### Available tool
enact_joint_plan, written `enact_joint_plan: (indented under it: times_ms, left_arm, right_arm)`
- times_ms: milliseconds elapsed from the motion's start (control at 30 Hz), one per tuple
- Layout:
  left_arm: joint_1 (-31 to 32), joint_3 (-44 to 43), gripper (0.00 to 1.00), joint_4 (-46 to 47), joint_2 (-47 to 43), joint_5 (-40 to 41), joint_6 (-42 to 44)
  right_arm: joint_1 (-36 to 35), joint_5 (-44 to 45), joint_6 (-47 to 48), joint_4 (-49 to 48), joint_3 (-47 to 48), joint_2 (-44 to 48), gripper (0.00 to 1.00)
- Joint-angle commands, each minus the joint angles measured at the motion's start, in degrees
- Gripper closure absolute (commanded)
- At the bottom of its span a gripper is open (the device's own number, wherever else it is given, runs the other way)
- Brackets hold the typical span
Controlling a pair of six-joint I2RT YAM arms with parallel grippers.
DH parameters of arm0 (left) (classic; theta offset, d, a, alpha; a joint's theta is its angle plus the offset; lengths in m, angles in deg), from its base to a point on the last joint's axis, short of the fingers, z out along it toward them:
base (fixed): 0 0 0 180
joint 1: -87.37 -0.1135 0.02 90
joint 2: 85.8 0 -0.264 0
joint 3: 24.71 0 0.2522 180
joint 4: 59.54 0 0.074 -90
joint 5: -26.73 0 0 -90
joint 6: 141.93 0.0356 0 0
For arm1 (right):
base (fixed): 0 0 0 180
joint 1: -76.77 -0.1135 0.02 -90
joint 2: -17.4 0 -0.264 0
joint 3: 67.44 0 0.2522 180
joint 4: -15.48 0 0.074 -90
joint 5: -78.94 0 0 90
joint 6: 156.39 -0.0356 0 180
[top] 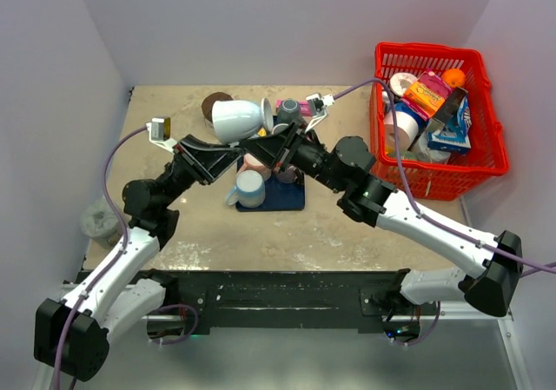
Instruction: Turn the mug right side up
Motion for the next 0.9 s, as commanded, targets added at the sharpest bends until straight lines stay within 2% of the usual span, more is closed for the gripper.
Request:
enact_joint_plan:
  times_ms: [0, 67, 100, 167, 200, 367, 600, 633, 700, 767, 867]
  left_arm:
    - [-0.5, -2.0, 0.69, 6.1, 2.5, 6.3, -0.1]
    - [-0.4, -1.6, 0.60, 6.9, 2.9, 7.1, -0.1]
    - [-0.3, -1.4, 0.52, 7.9, 3.0, 7.2, -0.4]
    - [-0.1, -0.4, 0.46, 9.7, 3.1, 7.6, -0.6]
    - [0.0, 0.1, 0.47, 11.7, 3.4, 7.8, -0.9]
    - [0.0, 1.0, 0.66, 13.9, 4.1, 8.3, -1.4]
    - [0.1, -0.7, 0.69, 13.8, 7.0, 6.2, -1.1]
    - [0.2, -1.0, 0.72, 13.9, 7.4, 5.7, -1.0]
    - [0.5, -1.3, 0.84, 13.3, 8.4, 4.8, -0.1]
    - [0.6, -2.2, 1.00, 9.0, 9.0, 4.9, 0.9]
    - [0.7, -4.3, 1.00, 0.8, 9.1, 5.3, 5.2]
  right_arm:
    - [-1.6, -7.1, 0.2, 0.8, 3.2, 2.0, 1.00]
    - [-1.0, -7.3, -0.2, 1.7, 2.8, 2.5, 1.00]
    - [-0.7, -7.1, -0.6, 1.9, 2.5, 2.7, 1.00]
    - [-0.4, -7.2, -2.4, 0.2, 1.1, 3.3, 1.00]
    - [-0.4, -7.2, -3.1, -0.7, 0.6, 3.4, 1.00]
    - [-0.4, -7.1, -6.9, -3.7, -1.5, 3.5, 1.00]
    - [-0.4, -7.2, -7.3, -4.5, -2.7, 2.2, 1.00]
    - [-0.4, -7.2, -7.1, -4.5, -2.6, 1.5, 1.00]
    - [-0.4, -6.3, -5.9, -3.7, -2.2, 0.7, 1.00]
    - [-0.4, -5.7, -4.6, -2.4, -1.8, -0.1, 1.00]
    - [-0.4, -3.3, -2.5, -0.2, -1.6, -0.4, 1.00]
